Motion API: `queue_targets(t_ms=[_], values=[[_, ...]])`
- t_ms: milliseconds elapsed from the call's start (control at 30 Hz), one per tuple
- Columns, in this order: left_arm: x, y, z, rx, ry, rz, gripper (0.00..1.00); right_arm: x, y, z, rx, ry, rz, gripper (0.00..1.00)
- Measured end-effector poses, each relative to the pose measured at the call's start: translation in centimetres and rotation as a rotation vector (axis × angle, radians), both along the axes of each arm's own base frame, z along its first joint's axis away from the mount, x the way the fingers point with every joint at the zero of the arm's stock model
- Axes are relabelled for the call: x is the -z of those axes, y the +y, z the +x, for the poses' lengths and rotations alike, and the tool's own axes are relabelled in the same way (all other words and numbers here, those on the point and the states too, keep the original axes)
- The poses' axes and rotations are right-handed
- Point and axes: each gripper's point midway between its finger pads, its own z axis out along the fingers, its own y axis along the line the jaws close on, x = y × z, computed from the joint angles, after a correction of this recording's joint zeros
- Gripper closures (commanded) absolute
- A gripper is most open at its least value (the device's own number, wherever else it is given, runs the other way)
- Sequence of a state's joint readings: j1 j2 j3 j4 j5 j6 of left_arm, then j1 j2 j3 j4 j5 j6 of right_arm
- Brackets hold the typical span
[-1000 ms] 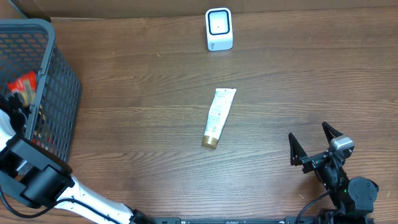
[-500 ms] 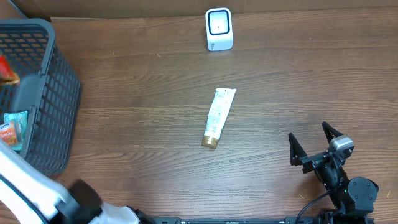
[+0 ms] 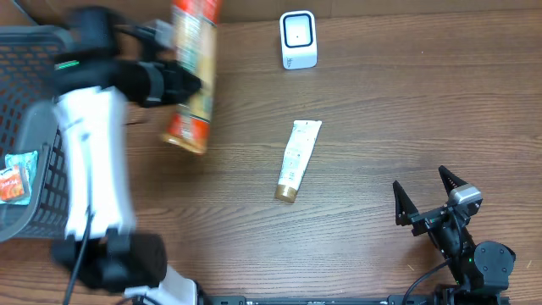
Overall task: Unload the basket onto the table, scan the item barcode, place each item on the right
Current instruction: 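Lift the orange pasta pack and lay it beside the tube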
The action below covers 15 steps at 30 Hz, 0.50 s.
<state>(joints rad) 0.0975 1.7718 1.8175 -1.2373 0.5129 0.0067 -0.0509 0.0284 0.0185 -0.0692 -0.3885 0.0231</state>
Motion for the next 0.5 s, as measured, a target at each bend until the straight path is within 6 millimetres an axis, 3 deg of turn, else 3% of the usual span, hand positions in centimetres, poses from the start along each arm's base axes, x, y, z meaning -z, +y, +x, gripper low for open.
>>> queue_targets(t_ms=[100, 200, 300, 400, 500], values=[[8.3, -3.9, -0.7, 0.032, 0.172, 0.017, 0.96, 0.0, 0.0, 0.0, 0.000, 0.000, 0.000, 0.00], [13.6, -7.0, -2.8, 0.043, 0.285, 0.039, 0.96, 0.0, 0.0, 0.0, 0.000, 0.000, 0.000, 0.00], [16.7, -9.4, -4.1, 0.053, 0.317, 0.049, 0.96, 0.0, 0.0, 0.0, 0.000, 0.000, 0.000, 0.00], [18.5, -10.9, -4.7, 0.066, 0.327, 0.052, 0.94, 0.0, 0.0, 0.0, 0.000, 0.000, 0.000, 0.00], [19.3, -11.4, -5.2, 0.074, 0.340, 0.062, 0.61, 0.0, 0.0, 0.0, 0.000, 0.001, 0.000, 0.00]])
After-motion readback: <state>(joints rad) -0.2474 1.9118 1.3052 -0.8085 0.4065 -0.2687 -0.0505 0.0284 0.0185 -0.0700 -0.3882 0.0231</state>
